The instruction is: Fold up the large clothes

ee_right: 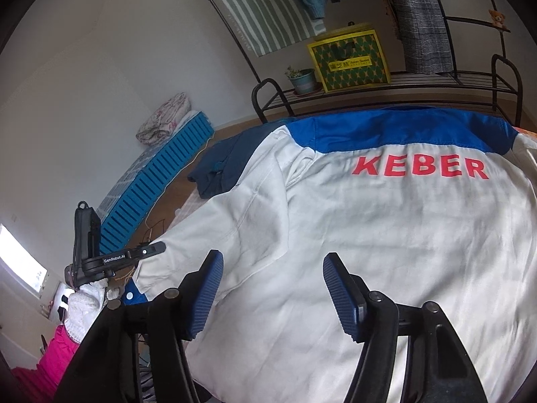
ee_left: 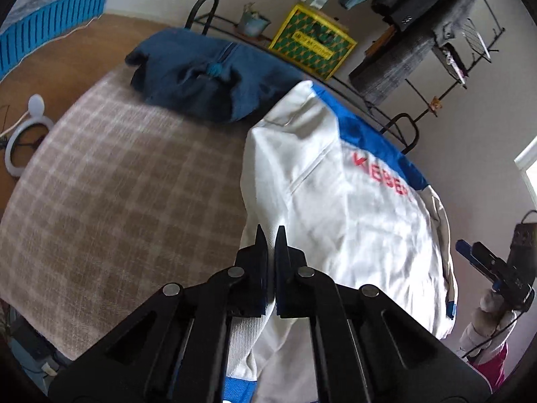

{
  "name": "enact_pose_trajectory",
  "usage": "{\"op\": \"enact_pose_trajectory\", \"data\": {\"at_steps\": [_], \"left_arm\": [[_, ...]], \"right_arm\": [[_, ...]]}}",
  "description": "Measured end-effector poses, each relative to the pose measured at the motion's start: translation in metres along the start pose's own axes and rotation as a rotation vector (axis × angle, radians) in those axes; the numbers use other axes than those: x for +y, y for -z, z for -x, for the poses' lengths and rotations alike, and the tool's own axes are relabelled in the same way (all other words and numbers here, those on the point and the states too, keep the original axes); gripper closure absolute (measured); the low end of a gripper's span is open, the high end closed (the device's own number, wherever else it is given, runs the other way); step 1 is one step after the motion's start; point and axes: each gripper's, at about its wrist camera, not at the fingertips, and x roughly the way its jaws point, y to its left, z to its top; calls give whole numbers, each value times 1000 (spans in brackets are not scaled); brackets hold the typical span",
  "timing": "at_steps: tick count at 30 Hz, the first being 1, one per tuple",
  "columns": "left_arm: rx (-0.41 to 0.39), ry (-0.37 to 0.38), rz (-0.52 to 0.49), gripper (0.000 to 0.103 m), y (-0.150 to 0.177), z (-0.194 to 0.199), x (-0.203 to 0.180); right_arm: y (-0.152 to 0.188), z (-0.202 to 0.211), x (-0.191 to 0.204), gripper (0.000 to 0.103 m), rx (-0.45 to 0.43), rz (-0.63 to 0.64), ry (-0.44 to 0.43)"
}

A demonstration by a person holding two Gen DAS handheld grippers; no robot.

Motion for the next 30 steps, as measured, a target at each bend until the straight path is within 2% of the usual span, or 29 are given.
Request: {"op": "enact_pose_trajectory", "data": {"at_steps": [3,7,11,15,18,21,25,30], "left_arm": [[-42,20,-72,103,2,13,-20],[-47,54,-113,103,5,17,-35],[-37,78,-115,103,2,13,-43],[-39,102,-104,103,3,16,-44],[-30,111,-99,103,2,14,-42],[-26,119,-109,103,4,14,-46],[-31,121,-129,103,4,15,-50],[-22,131,-146,103,4,13,-54]], "right_arm": [[-19,-6,14,43,10,60,6],[-55,-26,36,43,25,125,1],[-94,-68,55,44,79,119,-18],[-123,-125,77,43,167,128,21],[-138,-172,90,39,250,128,93],[-148,-215,97,32,297,126,195],[-154,-265,107,32,356,137,292],[-149,-313,125,30,430,251,438]]}}
